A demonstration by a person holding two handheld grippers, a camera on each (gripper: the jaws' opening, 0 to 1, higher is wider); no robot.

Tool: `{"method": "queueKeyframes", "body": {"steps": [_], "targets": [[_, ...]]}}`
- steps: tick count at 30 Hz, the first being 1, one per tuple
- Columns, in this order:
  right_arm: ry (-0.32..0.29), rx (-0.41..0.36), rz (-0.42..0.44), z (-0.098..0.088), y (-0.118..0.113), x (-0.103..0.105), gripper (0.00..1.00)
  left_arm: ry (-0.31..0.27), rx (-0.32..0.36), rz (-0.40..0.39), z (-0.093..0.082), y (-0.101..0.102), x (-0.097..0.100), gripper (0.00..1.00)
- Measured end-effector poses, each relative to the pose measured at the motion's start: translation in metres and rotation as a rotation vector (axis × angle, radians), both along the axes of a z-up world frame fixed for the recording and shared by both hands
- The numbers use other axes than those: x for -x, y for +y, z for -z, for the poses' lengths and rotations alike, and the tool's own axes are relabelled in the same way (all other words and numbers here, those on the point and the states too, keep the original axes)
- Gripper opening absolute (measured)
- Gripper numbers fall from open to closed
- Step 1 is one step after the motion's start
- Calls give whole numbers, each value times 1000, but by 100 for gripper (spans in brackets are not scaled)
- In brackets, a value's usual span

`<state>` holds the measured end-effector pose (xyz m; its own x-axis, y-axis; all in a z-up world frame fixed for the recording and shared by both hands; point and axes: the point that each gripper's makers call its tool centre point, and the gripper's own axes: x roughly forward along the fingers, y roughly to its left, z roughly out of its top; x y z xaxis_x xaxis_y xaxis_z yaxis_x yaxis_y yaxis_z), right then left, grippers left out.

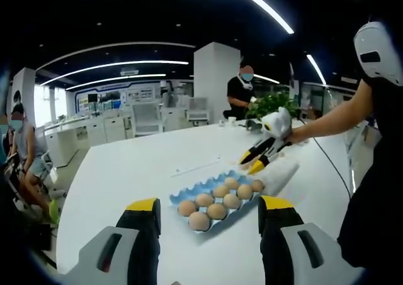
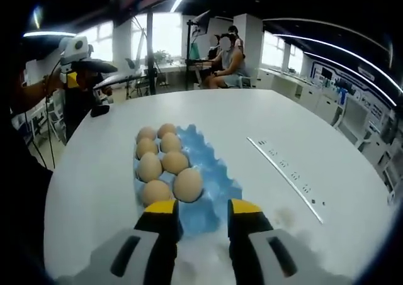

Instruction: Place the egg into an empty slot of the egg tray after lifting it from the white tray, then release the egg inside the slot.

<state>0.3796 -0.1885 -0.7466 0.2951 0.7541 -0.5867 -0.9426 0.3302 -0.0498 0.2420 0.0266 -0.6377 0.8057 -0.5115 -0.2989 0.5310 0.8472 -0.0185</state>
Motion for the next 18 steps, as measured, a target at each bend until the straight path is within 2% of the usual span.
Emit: {"method": "queueKeyframes", "body": {"steps": [18], "targets": [[3,15,95,5,-51,1,31,2,-3,20,-1,-9,-3,63]]}}
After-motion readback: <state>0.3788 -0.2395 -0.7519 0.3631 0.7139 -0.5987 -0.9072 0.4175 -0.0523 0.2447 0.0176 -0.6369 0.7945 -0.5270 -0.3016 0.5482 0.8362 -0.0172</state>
